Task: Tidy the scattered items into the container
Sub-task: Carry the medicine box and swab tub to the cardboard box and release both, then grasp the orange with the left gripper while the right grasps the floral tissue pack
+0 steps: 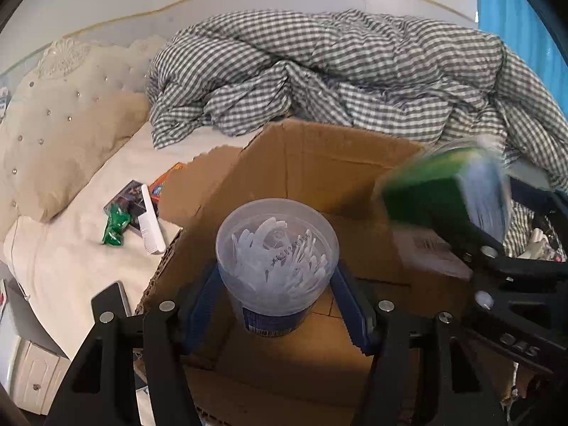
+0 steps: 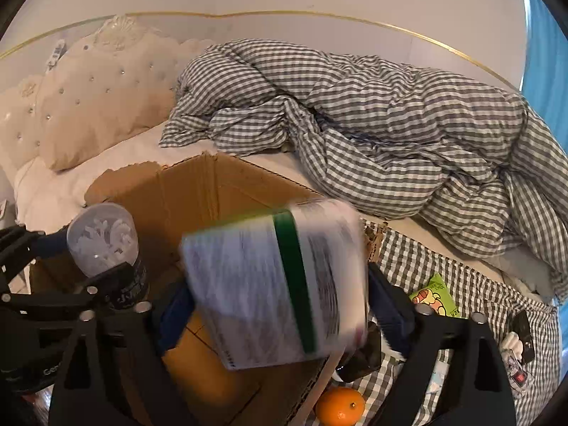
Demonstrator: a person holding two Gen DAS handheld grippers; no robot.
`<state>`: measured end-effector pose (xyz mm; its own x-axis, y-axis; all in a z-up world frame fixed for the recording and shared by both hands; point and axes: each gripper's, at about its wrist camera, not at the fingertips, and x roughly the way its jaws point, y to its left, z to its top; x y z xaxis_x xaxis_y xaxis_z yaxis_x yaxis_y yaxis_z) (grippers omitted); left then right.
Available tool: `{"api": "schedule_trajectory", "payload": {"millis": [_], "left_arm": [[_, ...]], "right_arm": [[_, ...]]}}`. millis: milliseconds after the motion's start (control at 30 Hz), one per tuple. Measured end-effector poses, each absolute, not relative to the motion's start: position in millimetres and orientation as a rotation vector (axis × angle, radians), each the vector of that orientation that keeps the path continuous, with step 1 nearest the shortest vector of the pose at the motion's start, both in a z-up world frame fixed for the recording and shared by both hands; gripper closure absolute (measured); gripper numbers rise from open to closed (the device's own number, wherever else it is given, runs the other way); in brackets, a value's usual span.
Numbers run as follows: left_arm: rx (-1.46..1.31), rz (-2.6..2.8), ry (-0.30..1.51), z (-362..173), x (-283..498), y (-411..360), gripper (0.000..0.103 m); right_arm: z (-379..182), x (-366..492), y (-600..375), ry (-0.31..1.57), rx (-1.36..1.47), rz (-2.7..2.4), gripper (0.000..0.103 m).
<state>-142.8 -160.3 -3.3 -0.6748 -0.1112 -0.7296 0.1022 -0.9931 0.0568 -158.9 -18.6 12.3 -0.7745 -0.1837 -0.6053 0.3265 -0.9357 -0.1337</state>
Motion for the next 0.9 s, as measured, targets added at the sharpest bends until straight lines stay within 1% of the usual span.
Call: {"api": "schedule_trajectory", "payload": {"millis": [33, 67, 100, 233, 333, 400, 567, 633, 733, 900], "left_arm": [[1.191, -2.77, -0.023, -2, -142, -160, 0.026], [1.17, -2.772, -0.032, 1, -140, -158, 0.019], [1.158, -2.781, -0.039, 5, -138, -156, 0.017], [1.12, -2.809, -0.068, 20, -130, -144, 0.015], [1.078, -2.853, -0.081, 39, -119, -123, 0.013], [1.044, -2.899, -0.101, 52, -109, -101, 0.008], [0.979, -3.024, -0.142, 68, -80, -34, 0.0], [0.979, -3.07, -0.123, 66, -69, -6, 0.0], [1.025, -3.12, -0.118, 47, -56, 36, 0.0], [1.167, -3.098, -0.122, -11, -51, 81, 0.0]], "right_arm": [[14, -158, -16, 0.333, 0.873, -2.719, 0.003], [16, -158, -13, 0.326, 0.86, -2.729, 0.003], [18, -156, -8, 0.312, 0.847, -2.74, 0.003], [36, -142, 15, 0.224, 0.78, -2.768, 0.003], [52, -125, 43, 0.197, 0.723, -2.801, 0.003], [62, -111, 65, 0.183, 0.69, -2.833, 0.003], [80, -64, 147, 0.073, 0.643, -2.893, 0.003], [81, -44, 184, 0.071, 0.638, -2.944, 0.003], [71, -19, 235, 0.102, 0.664, -3.047, 0.003], [21, 4, 312, 0.041, 0.907, -3.135, 0.003]]}}
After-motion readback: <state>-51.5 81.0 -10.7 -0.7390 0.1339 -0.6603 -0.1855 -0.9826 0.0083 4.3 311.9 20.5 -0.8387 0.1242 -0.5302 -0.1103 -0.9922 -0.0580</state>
